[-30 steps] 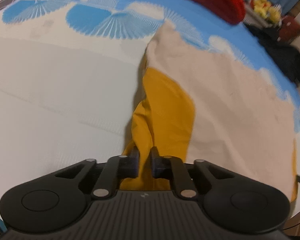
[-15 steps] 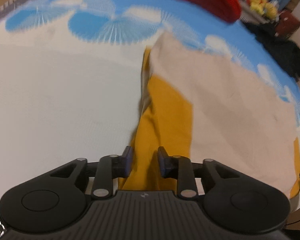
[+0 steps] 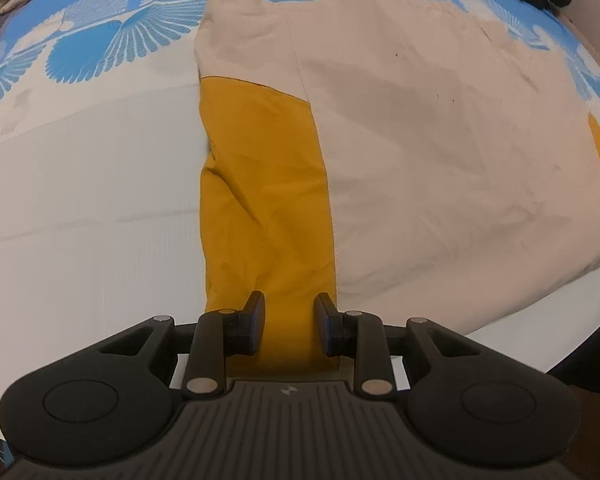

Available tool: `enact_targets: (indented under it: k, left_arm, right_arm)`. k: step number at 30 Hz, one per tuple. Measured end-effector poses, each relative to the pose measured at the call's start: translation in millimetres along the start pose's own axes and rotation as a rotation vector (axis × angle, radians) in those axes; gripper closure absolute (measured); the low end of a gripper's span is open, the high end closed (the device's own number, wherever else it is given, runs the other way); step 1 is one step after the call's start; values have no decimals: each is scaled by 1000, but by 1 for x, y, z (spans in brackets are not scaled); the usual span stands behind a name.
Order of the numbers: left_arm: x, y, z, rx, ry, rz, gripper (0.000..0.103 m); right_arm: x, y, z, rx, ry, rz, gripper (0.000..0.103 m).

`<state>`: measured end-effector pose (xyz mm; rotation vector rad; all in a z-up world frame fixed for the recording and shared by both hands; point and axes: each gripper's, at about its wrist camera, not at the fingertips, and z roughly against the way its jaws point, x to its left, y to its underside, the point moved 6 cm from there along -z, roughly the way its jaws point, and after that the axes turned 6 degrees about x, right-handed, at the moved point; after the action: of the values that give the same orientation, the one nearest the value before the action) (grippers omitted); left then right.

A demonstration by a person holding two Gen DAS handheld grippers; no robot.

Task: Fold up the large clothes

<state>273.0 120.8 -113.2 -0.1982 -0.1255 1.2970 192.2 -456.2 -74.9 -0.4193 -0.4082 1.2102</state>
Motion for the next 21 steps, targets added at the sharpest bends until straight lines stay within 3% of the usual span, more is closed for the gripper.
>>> enact_targets:
  k: [6, 10, 13, 15, 17, 21]
  left_arm:
    - [-1, 2, 2, -2, -5, 0, 72]
    - [-1, -2, 1, -4, -2, 7, 72]
    - [0, -3, 0, -3, -6, 5, 71]
    - [0, -3, 1, -4, -9, 4, 71]
    - [0, -3, 3, -8, -10, 8, 70]
    - [1, -2, 10, -22, -14, 2, 67]
  right_arm:
    - [-5, -2, 3, -11, 18, 3, 98]
    - [1, -2, 10, -36, -23, 15, 98]
    - [12, 9, -1, 34, -83, 74, 98]
    - [16, 28, -25, 169, -28, 157, 98]
    - [18, 42, -40, 237, 45, 240, 98]
    - [22, 27, -24, 151, 79, 253, 99]
